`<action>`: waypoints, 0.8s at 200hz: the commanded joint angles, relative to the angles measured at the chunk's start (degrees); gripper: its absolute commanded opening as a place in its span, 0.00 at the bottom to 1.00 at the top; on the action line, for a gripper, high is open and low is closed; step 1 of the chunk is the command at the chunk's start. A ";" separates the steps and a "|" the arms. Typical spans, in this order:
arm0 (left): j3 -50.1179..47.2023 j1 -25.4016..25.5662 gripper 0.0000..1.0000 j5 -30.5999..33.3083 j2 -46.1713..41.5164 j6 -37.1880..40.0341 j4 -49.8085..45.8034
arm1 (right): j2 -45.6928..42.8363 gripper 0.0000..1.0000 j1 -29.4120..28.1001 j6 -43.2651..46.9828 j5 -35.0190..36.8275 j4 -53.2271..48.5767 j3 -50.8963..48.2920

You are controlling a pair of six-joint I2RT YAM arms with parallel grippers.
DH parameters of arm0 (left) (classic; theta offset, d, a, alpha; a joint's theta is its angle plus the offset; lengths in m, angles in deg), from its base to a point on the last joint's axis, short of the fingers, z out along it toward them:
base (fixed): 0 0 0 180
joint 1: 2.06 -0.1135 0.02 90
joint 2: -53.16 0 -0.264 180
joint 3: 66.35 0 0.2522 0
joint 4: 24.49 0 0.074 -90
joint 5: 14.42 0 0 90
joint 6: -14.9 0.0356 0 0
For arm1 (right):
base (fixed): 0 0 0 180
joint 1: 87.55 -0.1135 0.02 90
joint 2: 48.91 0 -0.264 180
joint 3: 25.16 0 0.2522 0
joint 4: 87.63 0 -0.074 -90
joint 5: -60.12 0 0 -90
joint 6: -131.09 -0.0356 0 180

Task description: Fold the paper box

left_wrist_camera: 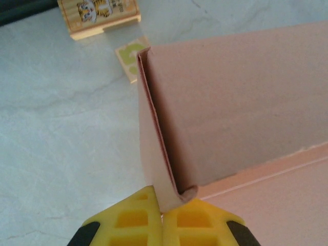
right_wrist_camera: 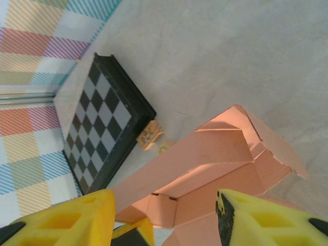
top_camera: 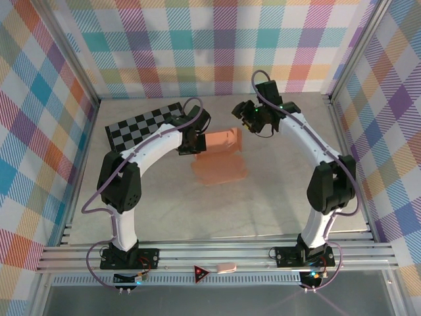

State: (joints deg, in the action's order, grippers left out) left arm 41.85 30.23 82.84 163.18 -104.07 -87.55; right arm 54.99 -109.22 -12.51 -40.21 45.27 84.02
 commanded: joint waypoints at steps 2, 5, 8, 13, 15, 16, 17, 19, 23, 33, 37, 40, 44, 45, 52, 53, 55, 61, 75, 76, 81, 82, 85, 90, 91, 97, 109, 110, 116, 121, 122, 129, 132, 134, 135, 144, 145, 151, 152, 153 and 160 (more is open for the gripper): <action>2.56 0.40 0.00 -1.09 -2.79 -0.81 -3.40 | 2.56 0.54 -1.58 1.12 0.95 -4.15 2.98; 2.66 0.40 0.00 -1.18 -2.71 -0.79 -3.51 | 2.82 0.54 -1.61 1.00 1.19 -4.29 3.02; 2.67 0.40 0.00 -1.20 -2.75 -0.79 -3.59 | 3.05 0.53 -1.61 0.96 1.35 -4.21 2.95; 2.69 0.40 0.00 -1.28 -2.70 -0.66 -3.67 | 3.38 0.53 -1.62 0.96 1.61 -3.94 2.79; 2.69 0.40 0.00 -1.33 -2.72 -0.65 -3.78 | 3.52 0.53 -1.62 1.00 1.73 -3.71 2.70; 2.69 0.40 0.00 -1.31 -2.76 -0.65 -3.78 | 3.56 0.54 -1.62 1.07 1.77 -3.68 2.64; 2.73 0.40 0.00 -1.30 -2.73 -0.65 -3.79 | 3.62 0.53 -1.62 1.10 1.78 -3.54 2.61; 2.76 0.45 0.00 -1.36 -2.71 -0.67 -3.85 | 3.80 0.53 -1.62 1.15 1.80 -3.32 2.55; 2.76 0.49 0.00 -1.37 -2.75 -0.69 -3.95 | 3.92 0.53 -1.62 1.28 1.88 -2.89 2.50; 2.52 0.57 0.00 -1.51 -2.87 -0.57 -3.96 | 4.65 0.54 -1.60 1.55 1.69 -2.19 2.64; 2.51 0.58 0.00 -1.55 -2.96 -0.55 -3.99 | 5.00 0.54 -1.59 1.58 1.51 -2.01 2.79; 2.51 0.58 0.00 -1.48 -2.99 -0.54 -4.09 | 5.34 0.54 -1.60 1.69 1.39 -1.95 3.00; 2.49 0.58 0.00 -1.53 -2.97 -0.56 -4.19 | 5.70 0.54 -1.61 1.60 1.22 -1.99 3.31; 2.50 0.62 0.00 -1.54 -2.97 -0.56 -4.21 | 5.79 0.54 -1.61 1.54 1.16 -1.99 3.38; 2.42 0.67 0.00 -1.61 -2.99 -0.43 -4.29 | 6.45 0.53 -1.62 1.47 0.81 -1.96 3.77; 2.42 0.67 0.00 -1.63 -2.98 -0.41 -4.30 | 6.56 0.53 -1.62 1.48 0.78 -1.97 3.84; 2.38 0.67 0.00 -1.57 -2.97 -0.46 -4.31 | 6.75 0.53 -1.66 1.40 0.76 -1.99 3.93; 2.42 0.67 0.00 -1.57 -3.04 -0.43 -4.31 | 7.13 0.53 -1.75 1.15 0.77 -2.15 4.14; 2.55 0.66 0.00 -1.53 -3.05 -0.32 -4.31 | 7.76 0.52 -2.01 1.03 1.41 -2.46 3.98; 2.58 0.66 0.00 -1.54 -3.05 -0.31 -4.31 | 7.78 0.52 -2.04 1.04 1.56 -2.53 3.99; 2.66 0.67 0.00 -1.55 -3.05 -0.30 -4.31 | 8.01 0.52 -2.06 1.20 2.05 -2.76 3.90; 2.67 0.67 0.00 -1.51 -3.05 -0.25 -4.27 | 8.04 0.52 -2.06 1.21 2.15 -2.82 3.90; 2.73 0.67 0.00 -1.54 -2.99 -0.24 -4.31 | 8.07 0.52 -2.06 1.29 2.34 -2.91 3.78; 2.84 0.67 0.00 -1.60 -2.98 -0.21 -4.31 | 8.14 0.52 -2.03 1.54 2.69 -2.95 3.60; 2.85 0.67 0.00 -1.62 -2.97 -0.21 -4.31 | 8.15 0.52 -2.05 1.56 2.73 -2.95 3.57; 3.02 0.67 0.00 -1.63 -3.03 -0.21 -4.40 | 8.23 0.52 -2.08 2.00 3.00 -2.78 3.38; 3.12 0.67 0.00 -1.81 -2.96 -0.10 -4.31 | 8.57 0.52 -2.10 2.62 2.91 -2.65 3.28; 3.12 0.67 0.00 -1.77 -2.96 -0.11 -4.31 | 8.63 0.52 -2.13 2.62 2.84 -2.63 3.28; 3.08 0.66 0.00 -1.88 -2.98 0.03 -4.23 | 8.90 0.52 -2.06 2.79 2.10 -2.14 3.35; 3.04 0.67 0.00 -1.95 -2.97 -0.01 -4.23 | 9.16 0.52 -2.01 2.93 1.36 -1.91 3.43; 3.04 0.67 0.00 -1.97 -2.97 0.02 -4.23 | 9.23 0.52 -1.99 2.91 1.23 -1.82 3.49; 3.04 0.67 0.00 -2.12 -2.92 0.05 -4.07 | 9.50 0.52 -2.14 2.74 0.28 -1.35 3.63; 2.96 0.67 0.00 -2.15 -2.91 0.03 -4.05 | 9.60 0.51 -2.17 2.60 -0.06 -1.06 3.64; 2.95 0.67 0.00 -2.14 -2.93 0.01 -3.99 | 9.64 0.51 -2.20 2.44 -0.25 -0.97 3.64; 2.95 0.67 0.00 -2.20 -2.95 -0.01 -3.97 | 9.65 0.51 -2.22 2.36 -0.32 -0.95 3.64; 2.86 0.69 0.00 -2.29 -2.80 -0.02 -3.81 | 9.70 0.49 -2.39 1.72 -0.72 -0.48 3.58; 2.86 0.68 0.00 -2.32 -2.79 0.02 -3.80 | 9.68 0.49 -2.40 1.60 -0.78 -0.49 3.61; 2.86 0.74 0.00 -2.34 -2.71 -0.02 -3.79 | 9.58 0.48 -2.61 1.12 -0.96 -0.32 3.64; 2.86 0.75 0.00 -2.34 -2.71 -0.02 -3.79 | 9.58 0.48 -2.64 1.13 -0.94 -0.28 3.64; 2.86 0.75 0.00 -2.39 -2.71 0.02 -3.83 | 9.57 0.48 -2.61 1.04 -0.98 -0.21 3.59; 2.95 0.74 0.00 -2.37 -2.62 -0.12 -3.74 | 9.42 0.48 -2.82 0.60 -0.93 -0.19 3.79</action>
State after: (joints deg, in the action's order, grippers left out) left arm 42.94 30.54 81.51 162.59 -104.05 -90.37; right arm 64.02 -111.05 -11.11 -39.45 44.02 86.23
